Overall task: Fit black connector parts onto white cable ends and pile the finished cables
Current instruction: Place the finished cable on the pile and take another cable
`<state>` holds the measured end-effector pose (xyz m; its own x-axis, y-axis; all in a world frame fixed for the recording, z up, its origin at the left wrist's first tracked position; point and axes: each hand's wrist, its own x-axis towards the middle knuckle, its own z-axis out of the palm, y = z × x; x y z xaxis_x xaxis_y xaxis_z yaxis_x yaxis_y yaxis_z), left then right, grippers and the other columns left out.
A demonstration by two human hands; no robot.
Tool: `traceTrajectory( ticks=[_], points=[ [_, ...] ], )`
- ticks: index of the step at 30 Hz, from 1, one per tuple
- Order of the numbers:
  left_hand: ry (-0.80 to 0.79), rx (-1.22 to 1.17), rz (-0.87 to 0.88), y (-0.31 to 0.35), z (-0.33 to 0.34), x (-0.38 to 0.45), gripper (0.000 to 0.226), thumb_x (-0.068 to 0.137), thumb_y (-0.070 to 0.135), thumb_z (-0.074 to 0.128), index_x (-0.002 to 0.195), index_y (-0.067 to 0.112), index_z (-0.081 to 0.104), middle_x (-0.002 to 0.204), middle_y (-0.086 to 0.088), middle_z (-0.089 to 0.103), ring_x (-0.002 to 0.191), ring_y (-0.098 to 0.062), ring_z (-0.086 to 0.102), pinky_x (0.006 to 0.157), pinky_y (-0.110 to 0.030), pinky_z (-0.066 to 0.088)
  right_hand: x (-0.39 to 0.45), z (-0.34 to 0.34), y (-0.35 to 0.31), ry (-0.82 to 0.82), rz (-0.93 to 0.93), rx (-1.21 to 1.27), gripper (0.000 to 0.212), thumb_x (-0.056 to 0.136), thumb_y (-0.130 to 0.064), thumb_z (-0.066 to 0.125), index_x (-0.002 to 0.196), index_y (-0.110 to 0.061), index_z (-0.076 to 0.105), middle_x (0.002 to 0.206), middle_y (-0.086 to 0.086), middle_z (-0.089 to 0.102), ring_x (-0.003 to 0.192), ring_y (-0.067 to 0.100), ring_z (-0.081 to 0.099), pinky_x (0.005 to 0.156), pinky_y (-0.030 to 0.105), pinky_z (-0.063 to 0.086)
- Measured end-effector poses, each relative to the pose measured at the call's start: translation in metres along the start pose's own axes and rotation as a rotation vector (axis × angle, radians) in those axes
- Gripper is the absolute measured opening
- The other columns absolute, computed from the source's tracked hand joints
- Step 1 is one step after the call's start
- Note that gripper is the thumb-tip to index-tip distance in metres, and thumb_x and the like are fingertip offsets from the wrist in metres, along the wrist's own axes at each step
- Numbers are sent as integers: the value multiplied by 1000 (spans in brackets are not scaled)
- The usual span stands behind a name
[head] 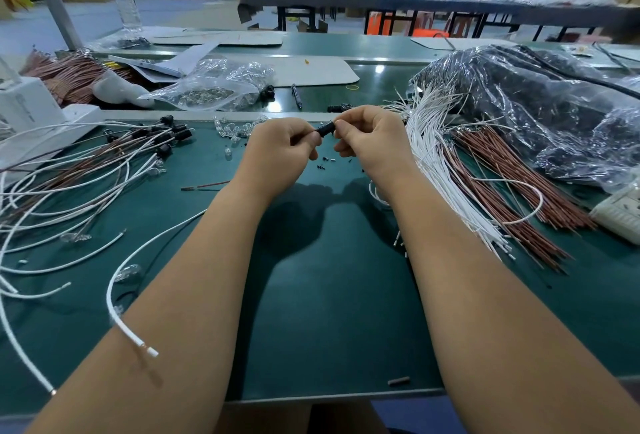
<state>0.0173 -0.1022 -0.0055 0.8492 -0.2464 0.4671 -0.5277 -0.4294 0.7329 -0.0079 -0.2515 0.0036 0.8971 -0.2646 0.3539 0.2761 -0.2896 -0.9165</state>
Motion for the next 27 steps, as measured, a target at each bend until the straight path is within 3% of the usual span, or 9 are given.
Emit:
traceTrajectory(
  ticks=[10,13,17,21,27],
  points=[
    [42,18,17,-5,0,1,20,92,14,60,73,14,68,61,4,64,50,-4,46,53,-23,42,-3,4,-3,18,-32,-101,8,92,-5,60,85,-4,65,70,4,64,50,5,60,58,24,53],
    [54,24,22,-5,1,0,21,92,15,60,72,15,67,60,5,63,50,-4,47,54,-25,44,-5,6,-5,14,-19,-95,11,91,-3,57,82,-3,65,71,7,65,53,11,62,58,27,54],
    [43,-16,0,-3,0,1,18,93,15,58,77,12,67,60,5,65,50,-8,52,56,-28,48,-6,8,-7,22,-41,-100,16,85,-4,68,73,-13,63,68,6,66,55,14,63,64,33,56],
    [-12,-119,-71,-2,-1,1,12,95,15,58,86,9,64,62,1,68,49,-8,58,53,-21,51,-6,10,-6,41,-92,-124,7,84,-4,71,79,-6,66,68,3,67,56,12,63,68,36,57],
    [-37,-136,-51,-4,-3,4,9,93,8,59,88,5,65,66,-4,65,57,-14,56,59,-28,50,-6,9,-5,30,-108,-141,14,85,-3,69,74,-10,63,69,3,66,58,14,65,68,39,58]
  ],
)
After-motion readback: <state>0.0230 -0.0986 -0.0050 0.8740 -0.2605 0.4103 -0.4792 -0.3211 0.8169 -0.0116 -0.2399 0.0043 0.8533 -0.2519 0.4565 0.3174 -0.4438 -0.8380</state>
